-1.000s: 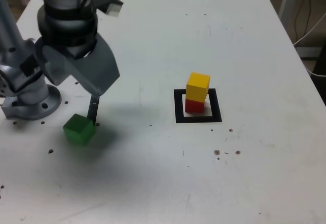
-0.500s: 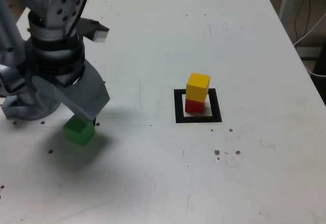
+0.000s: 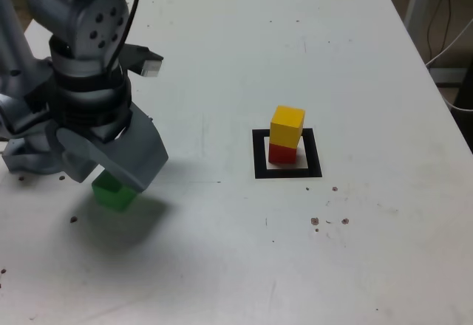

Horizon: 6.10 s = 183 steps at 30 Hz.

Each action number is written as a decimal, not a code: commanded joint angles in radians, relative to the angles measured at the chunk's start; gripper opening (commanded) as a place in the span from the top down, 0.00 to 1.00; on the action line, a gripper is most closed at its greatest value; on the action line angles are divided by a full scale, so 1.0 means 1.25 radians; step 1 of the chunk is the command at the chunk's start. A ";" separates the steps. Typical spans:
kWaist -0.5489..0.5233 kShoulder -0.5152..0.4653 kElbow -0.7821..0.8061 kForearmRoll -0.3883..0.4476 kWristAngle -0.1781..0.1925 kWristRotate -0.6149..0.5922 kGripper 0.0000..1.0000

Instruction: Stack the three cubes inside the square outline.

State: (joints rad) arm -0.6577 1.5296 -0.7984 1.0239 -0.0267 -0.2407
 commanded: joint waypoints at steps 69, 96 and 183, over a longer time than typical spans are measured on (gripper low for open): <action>0.173 0.116 -0.424 0.294 0.113 0.067 0.89; 0.391 0.251 -0.703 0.336 0.086 0.176 0.90; 0.440 0.384 -0.739 0.300 0.077 0.203 0.01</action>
State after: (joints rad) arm -0.1081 2.0242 -1.7199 1.3962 0.0647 0.0127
